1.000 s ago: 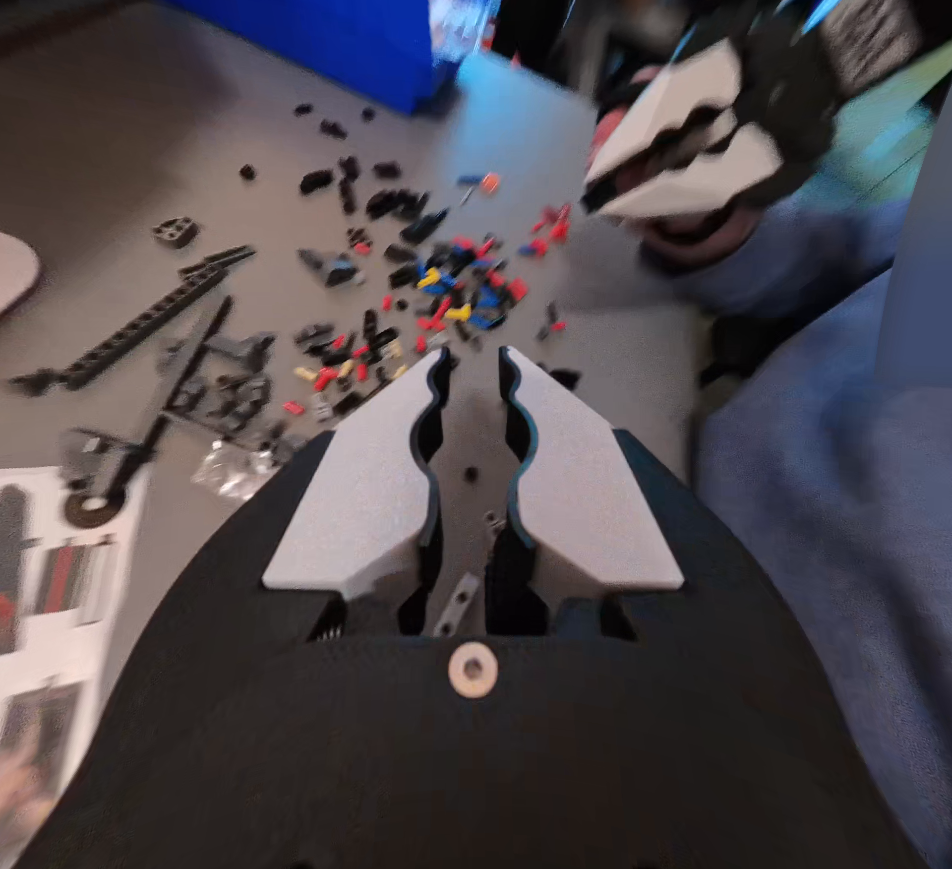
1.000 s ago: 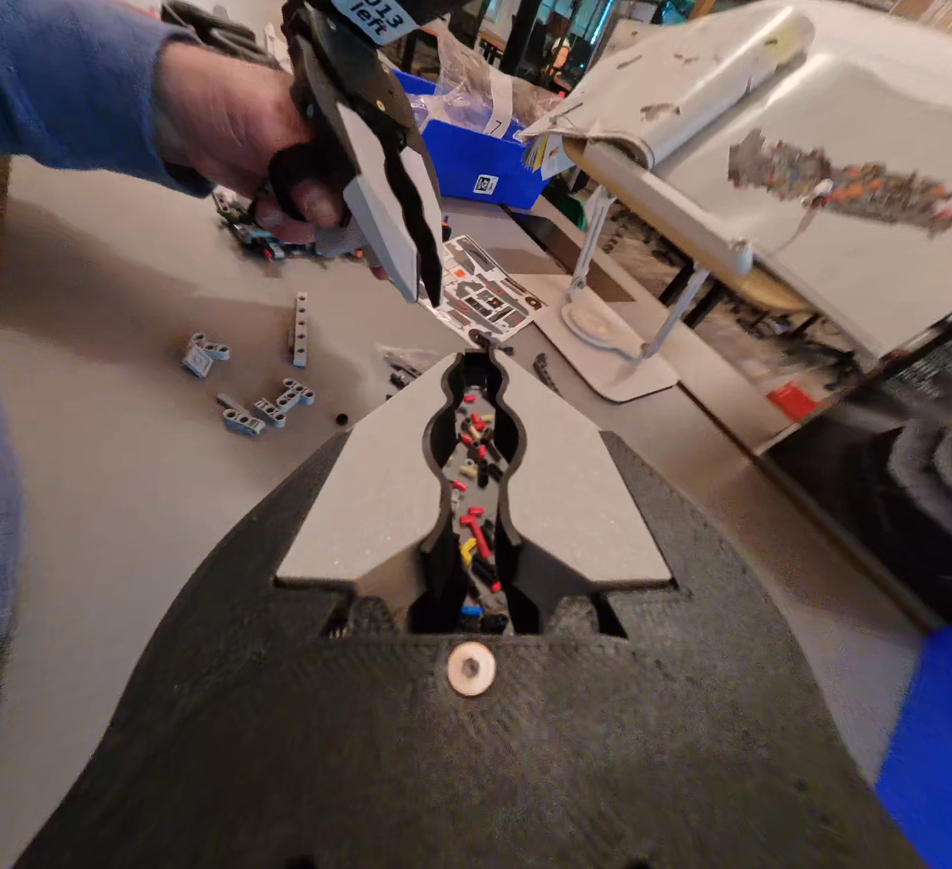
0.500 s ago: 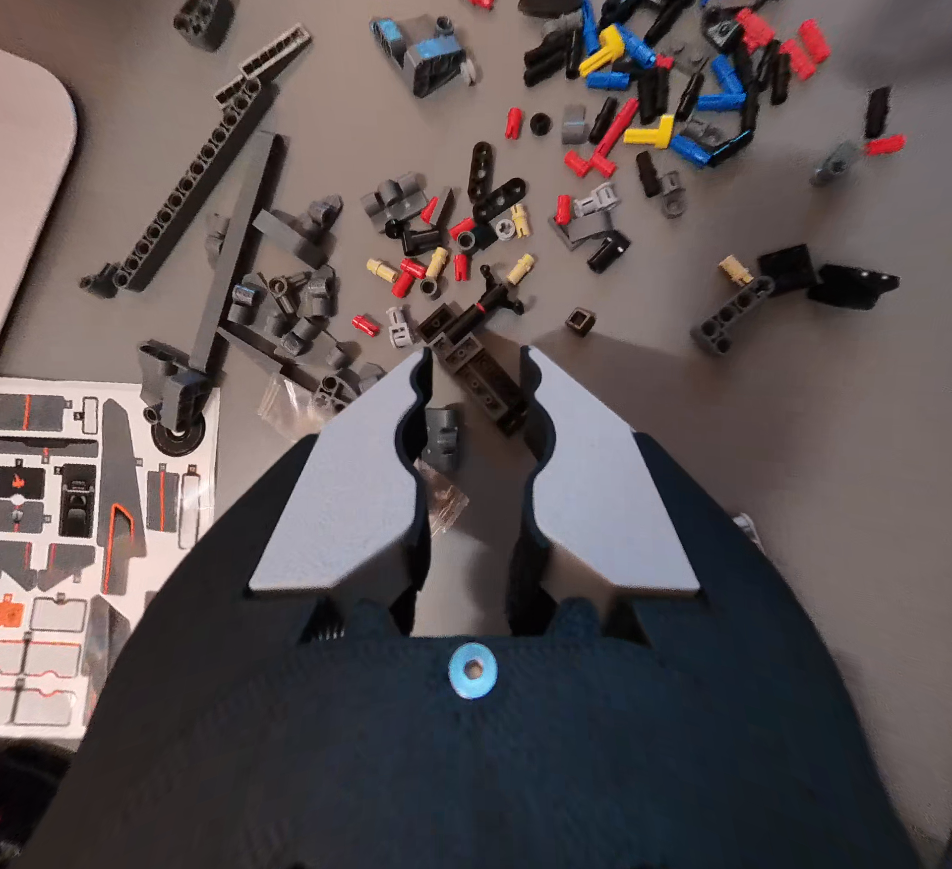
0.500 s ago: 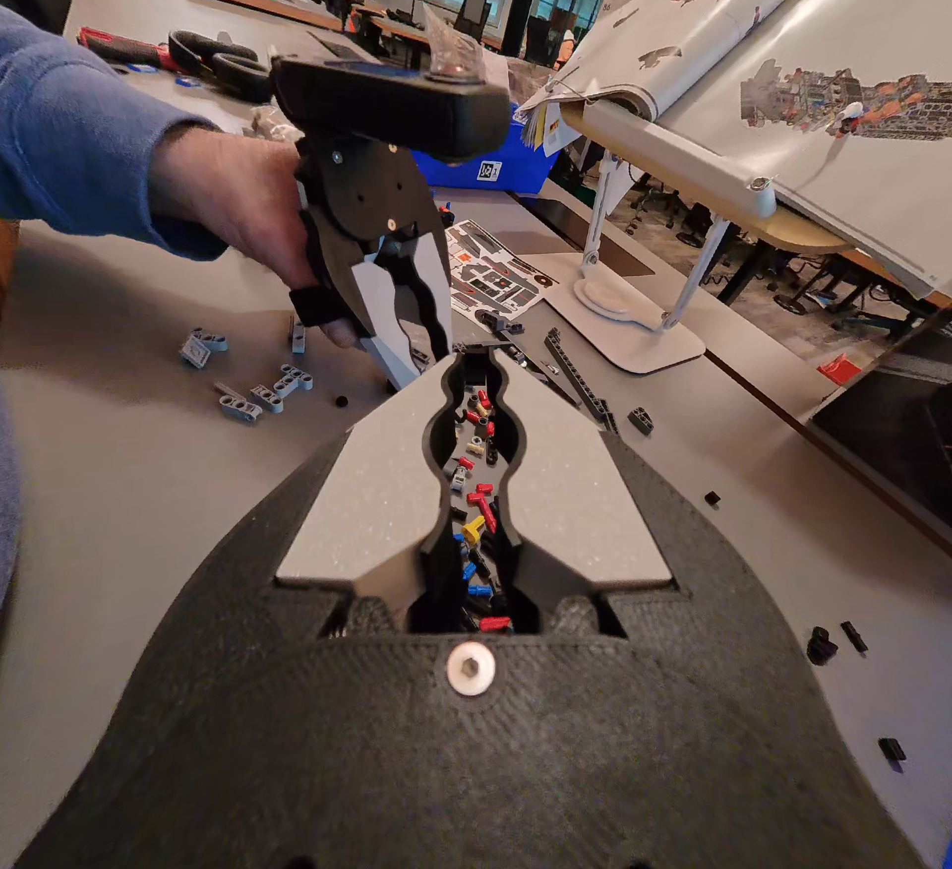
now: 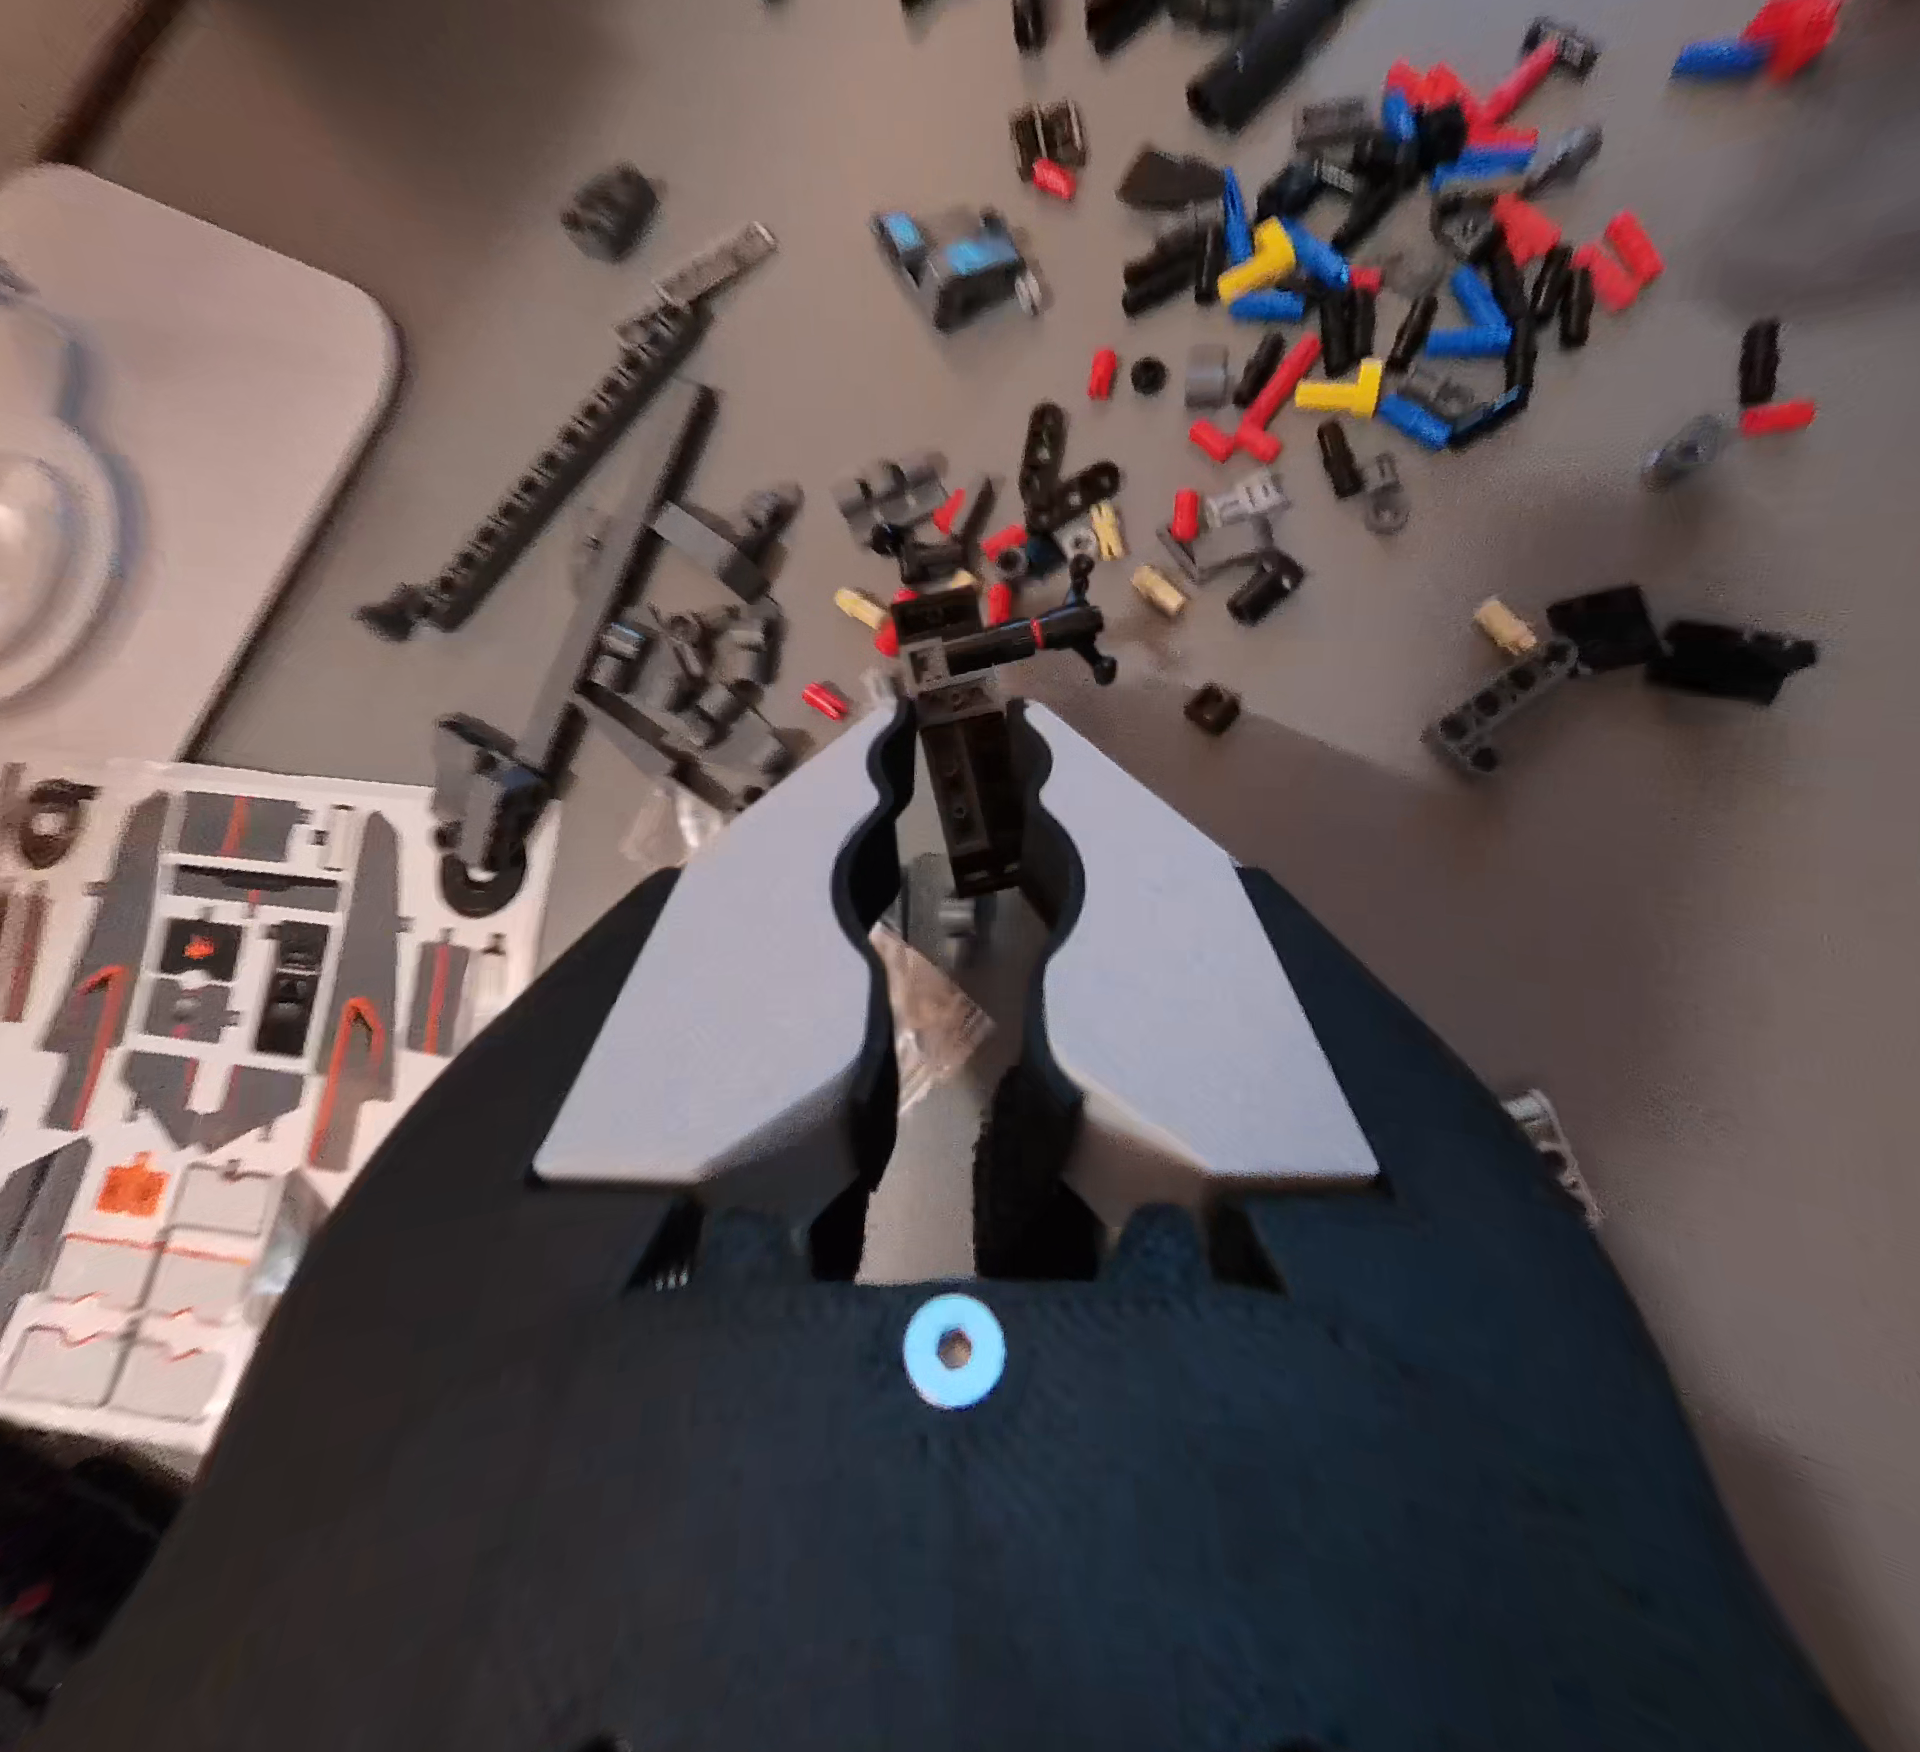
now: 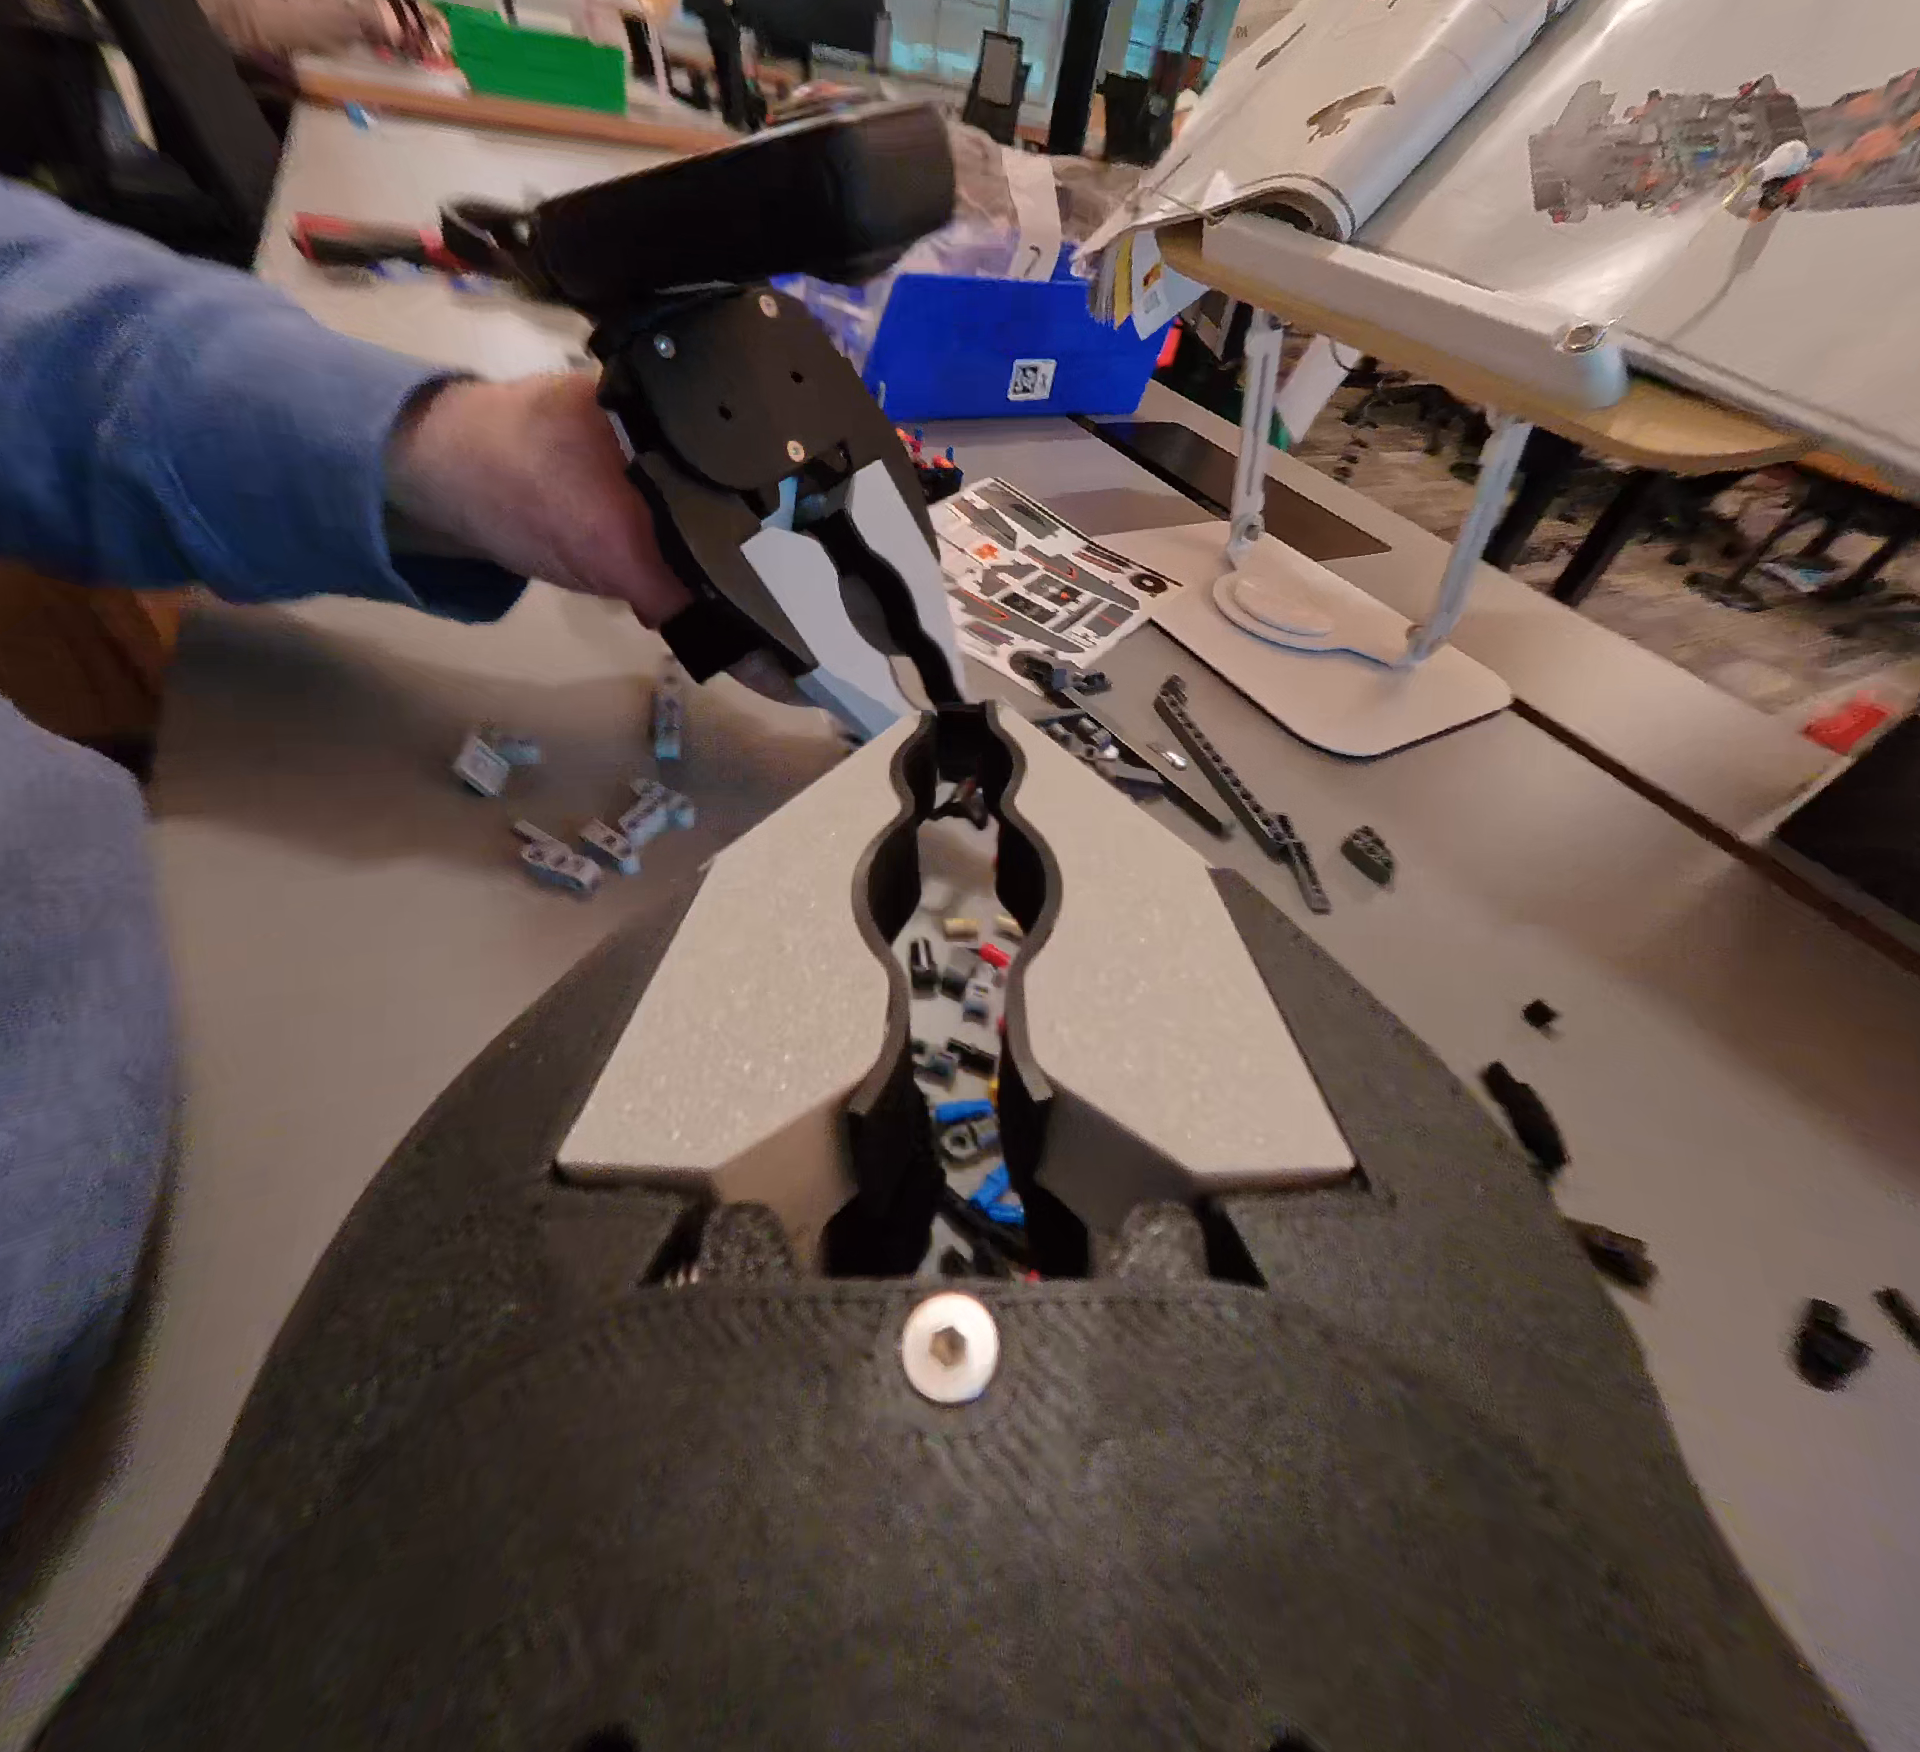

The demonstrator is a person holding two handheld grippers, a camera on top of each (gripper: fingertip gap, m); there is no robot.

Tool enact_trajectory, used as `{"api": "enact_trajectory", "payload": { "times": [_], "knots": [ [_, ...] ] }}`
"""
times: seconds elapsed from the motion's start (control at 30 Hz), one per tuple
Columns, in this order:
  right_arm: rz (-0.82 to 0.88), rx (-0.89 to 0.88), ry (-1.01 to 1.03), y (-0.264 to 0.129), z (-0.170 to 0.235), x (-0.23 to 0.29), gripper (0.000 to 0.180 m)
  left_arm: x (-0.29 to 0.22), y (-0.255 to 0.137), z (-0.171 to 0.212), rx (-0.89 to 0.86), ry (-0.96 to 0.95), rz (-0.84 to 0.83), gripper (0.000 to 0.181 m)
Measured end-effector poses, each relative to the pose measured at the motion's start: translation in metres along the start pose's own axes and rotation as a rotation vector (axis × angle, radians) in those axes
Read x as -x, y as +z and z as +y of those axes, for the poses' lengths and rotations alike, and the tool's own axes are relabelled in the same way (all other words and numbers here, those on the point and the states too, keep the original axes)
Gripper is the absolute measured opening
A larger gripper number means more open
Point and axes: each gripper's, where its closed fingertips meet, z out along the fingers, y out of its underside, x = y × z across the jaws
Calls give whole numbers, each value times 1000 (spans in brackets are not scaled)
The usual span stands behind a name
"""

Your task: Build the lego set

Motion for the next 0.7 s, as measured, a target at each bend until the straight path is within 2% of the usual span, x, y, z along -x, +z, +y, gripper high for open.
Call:
{"api": "enact_trajectory", "payload": {
  "times": [0.3,0.37,0.5,0.7],
  "knots": [
    [-357,-356,735,5,-52,-15,4,6,-72,-69,-361,132,-174,15],
    [-386,-370,759,8,-58,-14,4,5,-84,-76,-413,152,-188,15],
    [-401,-356,750,11,-65,-8,4,5,-87,-63,-376,215,-193,15],
    [-323,-253,667,9,-44,0,4,-6,-57,-8,-82,403,-165,15]
  ]
}}
